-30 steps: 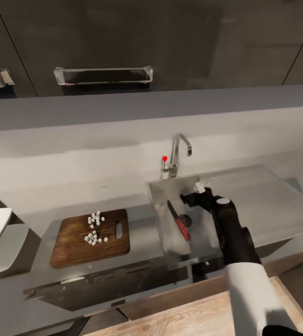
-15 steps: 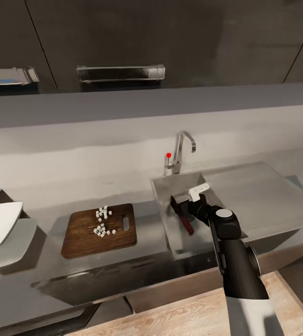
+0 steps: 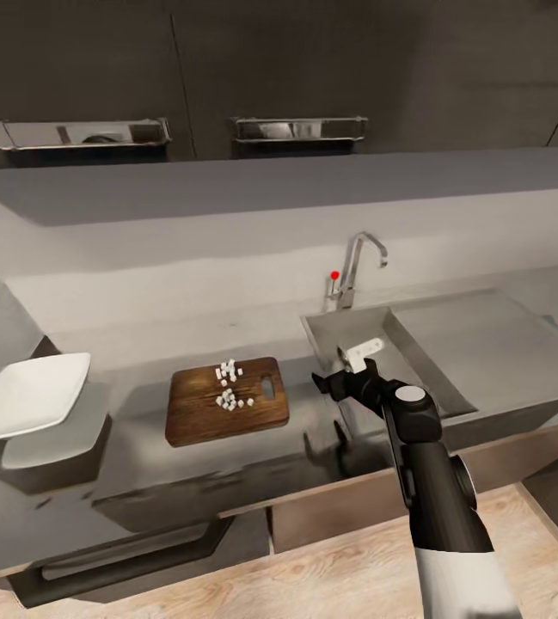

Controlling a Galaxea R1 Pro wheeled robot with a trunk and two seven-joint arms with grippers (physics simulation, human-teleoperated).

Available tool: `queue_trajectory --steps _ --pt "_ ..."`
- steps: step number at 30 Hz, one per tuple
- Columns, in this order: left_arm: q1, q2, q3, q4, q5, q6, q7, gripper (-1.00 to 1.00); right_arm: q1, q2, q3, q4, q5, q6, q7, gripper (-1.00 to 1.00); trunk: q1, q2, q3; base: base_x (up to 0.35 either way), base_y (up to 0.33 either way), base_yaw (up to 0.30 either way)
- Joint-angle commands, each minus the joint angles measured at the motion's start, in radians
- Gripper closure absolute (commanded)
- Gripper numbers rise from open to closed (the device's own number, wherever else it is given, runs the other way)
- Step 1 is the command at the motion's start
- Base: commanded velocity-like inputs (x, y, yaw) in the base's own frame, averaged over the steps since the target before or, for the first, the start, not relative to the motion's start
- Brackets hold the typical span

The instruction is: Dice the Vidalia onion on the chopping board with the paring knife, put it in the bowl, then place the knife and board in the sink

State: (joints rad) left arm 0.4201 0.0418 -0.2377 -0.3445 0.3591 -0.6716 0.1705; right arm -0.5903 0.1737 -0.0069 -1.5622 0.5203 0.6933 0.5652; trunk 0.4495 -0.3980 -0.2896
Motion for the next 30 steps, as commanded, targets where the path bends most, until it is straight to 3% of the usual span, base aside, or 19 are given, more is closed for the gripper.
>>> queue_trajectory --steps 1,17,30 --pt "0.0 0.001 -0.008 -0.002 0.003 -0.001 0.008 -1.0 -0.001 0.001 -0.001 -0.001 0.01 0.003 0.009 -1.0 0.0 -0.002 -0.002 -0.094 0.278 0.0" --pt "0.0 0.001 -0.009 -0.002 0.003 0.0 0.008 -1.0 0.0 0.001 -0.001 0.002 0.01 0.003 0.002 -1.0 0.0 -0.002 -0.002 0.056 0.273 0.0" --pt "0.0 0.001 -0.009 -0.002 0.003 -0.003 0.008 -1.0 0.0 0.001 -0.002 0.023 0.009 0.003 0.002 -1.0 0.0 -0.002 -0.002 0.015 0.078 0.0"
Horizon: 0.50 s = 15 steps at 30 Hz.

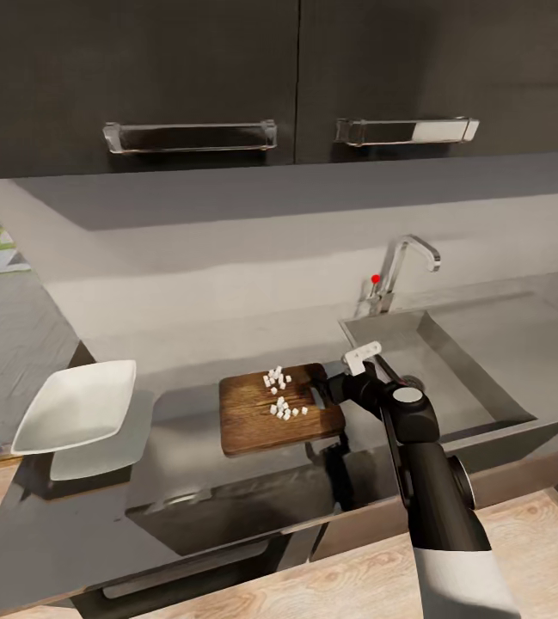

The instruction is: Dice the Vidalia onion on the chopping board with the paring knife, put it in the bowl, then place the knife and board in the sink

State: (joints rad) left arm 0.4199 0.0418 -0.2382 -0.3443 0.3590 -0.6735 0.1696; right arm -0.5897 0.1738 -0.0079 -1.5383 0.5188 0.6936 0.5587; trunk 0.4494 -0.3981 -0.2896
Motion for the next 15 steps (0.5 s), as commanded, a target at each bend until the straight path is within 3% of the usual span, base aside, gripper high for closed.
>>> queue_trajectory --steps 1,7,15 --pt "0.0 0.001 -0.009 -0.002 0.003 -0.001 0.009 -1.0 -0.001 0.001 -0.001 -0.001 0.01 0.002 0.009 -1.0 0.001 -0.002 -0.002 0.0 0.026 0.0" --pt "0.0 0.001 -0.008 -0.002 0.003 0.0 0.009 -1.0 -0.001 0.001 -0.008 0.0 0.012 0.001 0.001 -1.0 0.001 -0.002 -0.002 0.0 0.007 0.0" --pt "0.0 0.001 -0.008 -0.002 0.003 0.003 0.009 -1.0 -0.001 0.001 -0.009 0.005 0.01 0.0 -0.167 -1.0 0.001 -0.002 -0.002 0.0 0.0 0.0"
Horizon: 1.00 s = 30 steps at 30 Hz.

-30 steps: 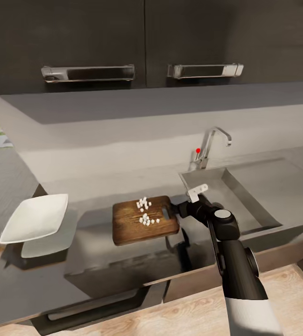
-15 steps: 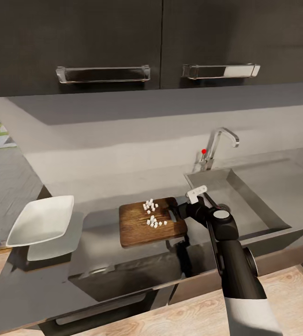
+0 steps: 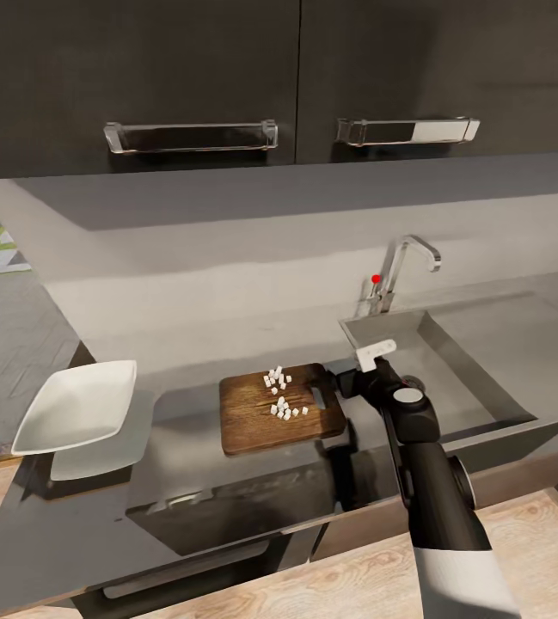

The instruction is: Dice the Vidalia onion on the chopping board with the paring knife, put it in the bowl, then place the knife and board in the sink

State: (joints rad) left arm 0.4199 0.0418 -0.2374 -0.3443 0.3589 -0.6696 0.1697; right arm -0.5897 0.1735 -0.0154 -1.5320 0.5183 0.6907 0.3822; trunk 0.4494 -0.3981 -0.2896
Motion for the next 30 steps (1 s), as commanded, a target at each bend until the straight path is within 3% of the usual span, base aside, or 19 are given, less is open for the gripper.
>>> queue_trajectory --steps 1,30 --pt "0.0 0.001 -0.009 -0.002 0.003 -0.001 0.009 -1.0 -0.001 0.001 -0.002 0.005 0.01 0.002 0.002 -1.0 0.001 -0.002 -0.002 0.0 0.0 0.0" --pt "0.0 0.001 -0.009 0.005 0.003 -0.001 0.008 -1.0 -0.001 0.001 -0.003 0.04 0.009 0.0 -0.011 -1.0 0.001 -0.002 -0.023 0.0 0.019 0.0"
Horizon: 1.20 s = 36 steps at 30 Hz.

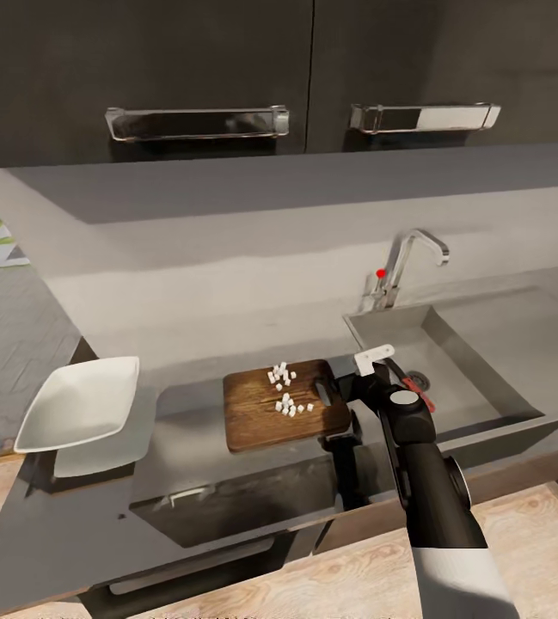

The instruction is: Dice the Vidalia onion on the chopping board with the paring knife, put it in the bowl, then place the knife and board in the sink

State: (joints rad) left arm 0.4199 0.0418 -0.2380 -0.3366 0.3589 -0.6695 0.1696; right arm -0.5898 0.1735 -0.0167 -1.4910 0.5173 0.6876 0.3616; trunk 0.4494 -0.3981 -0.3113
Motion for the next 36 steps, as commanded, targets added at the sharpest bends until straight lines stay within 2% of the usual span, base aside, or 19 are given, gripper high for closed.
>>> queue_trajectory --steps 1,36 --pt "0.0 0.001 -0.008 -0.002 0.003 -0.001 0.008 -1.0 -0.001 0.001 -0.002 0.001 0.01 0.003 0.01 -1.0 0.001 -0.002 -0.003 0.0 0.01 0.0" --pt "0.0 0.001 -0.008 -0.002 0.003 -0.001 0.009 -1.0 -0.001 0.001 -0.001 0.015 0.01 0.003 0.01 -1.0 0.001 -0.002 -0.044 0.0 -0.055 0.063"
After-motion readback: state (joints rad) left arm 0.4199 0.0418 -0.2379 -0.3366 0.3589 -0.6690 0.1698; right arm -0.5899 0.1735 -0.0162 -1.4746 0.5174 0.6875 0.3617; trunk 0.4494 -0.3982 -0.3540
